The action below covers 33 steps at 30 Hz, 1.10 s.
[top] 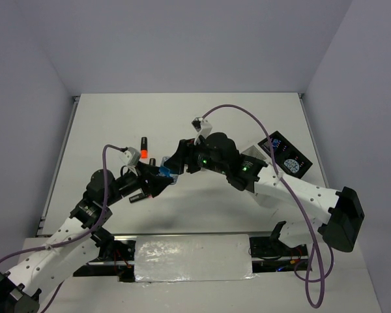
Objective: Sort the stationery into containers
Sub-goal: Place the stationery in the storage box.
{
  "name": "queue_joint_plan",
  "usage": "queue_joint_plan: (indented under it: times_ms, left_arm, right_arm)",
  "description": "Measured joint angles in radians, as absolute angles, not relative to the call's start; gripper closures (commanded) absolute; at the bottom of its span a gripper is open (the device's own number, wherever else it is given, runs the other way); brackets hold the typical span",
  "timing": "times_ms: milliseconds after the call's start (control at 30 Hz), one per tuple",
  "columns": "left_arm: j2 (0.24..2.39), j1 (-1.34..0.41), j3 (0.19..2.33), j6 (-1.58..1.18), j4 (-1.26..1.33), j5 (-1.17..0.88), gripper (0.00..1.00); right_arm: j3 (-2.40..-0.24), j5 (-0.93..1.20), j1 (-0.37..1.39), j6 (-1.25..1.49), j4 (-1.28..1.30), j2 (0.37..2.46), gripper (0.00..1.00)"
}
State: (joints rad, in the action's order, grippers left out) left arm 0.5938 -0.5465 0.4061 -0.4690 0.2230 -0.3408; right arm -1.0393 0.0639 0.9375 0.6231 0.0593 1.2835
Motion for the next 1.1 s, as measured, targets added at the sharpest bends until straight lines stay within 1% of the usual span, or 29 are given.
queue_joint_plan:
  times_ms: [33,67,100,133,167,233,367,500,633,733,867,967,1100]
  left_arm:
    - [0.594,-0.547,0.406,-0.469,0.221,-0.34,1.0]
    - [0.593,-0.547,0.406,-0.469,0.22,-0.338,0.88]
    - [0.592,-0.546,0.406,-0.469,0.218,-0.337,0.73]
    - [0.591,-0.546,0.406,-0.468,0.215,-0.334,0.51]
    - [0.587,-0.546,0.406,-0.467,0.21,-0.327,0.2]
    - [0.576,-0.547,0.406,-0.466,0.206,-0.315,0.01]
    - [0.527,-0.55,0.426,-0.477,0.207,-0.281,0.01]
    - [0.514,-0.551,0.516,-0.504,0.123,-0.188,0.01]
    - [0.559,-0.551,0.681,-0.546,-0.08,-0.039,0.01]
    - [0.601,-0.551,0.792,-0.578,-0.258,0.082,0.01]
    - [0.62,-0.551,0.85,-0.58,-0.429,0.166,0.01]
    - [0.616,-0.551,0.855,-0.575,-0.532,0.206,0.01]
    - [0.599,-0.551,0.855,-0.572,-0.601,0.233,0.01]
  right_arm:
    - [-1.039,0.066,0.938,0.622,0.056,1.285,0.94]
    - [-1.038,0.07,0.937,0.62,0.051,1.287,0.99]
    - [-1.038,0.074,0.937,0.618,0.046,1.289,1.0]
    - [-1.038,0.081,0.934,0.614,0.041,1.293,1.0]
    - [-1.037,0.091,0.931,0.612,0.036,1.296,1.0]
    - [-1.026,0.119,0.919,0.611,0.007,1.299,1.0]
    - [-0.986,0.195,0.879,0.611,-0.013,1.297,1.0]
    - [-0.953,0.16,0.799,0.579,0.032,1.25,1.0]
    - [-0.913,0.0,0.665,0.514,0.129,1.092,1.0]
    - [-0.894,-0.215,0.553,0.475,0.223,0.94,1.0]
    - [-0.881,-0.459,0.397,0.483,0.341,0.831,1.0]
    - [-0.833,-0.549,0.22,0.493,0.406,0.787,1.0]
    - [-0.792,-0.603,0.086,0.498,0.465,0.779,1.0]
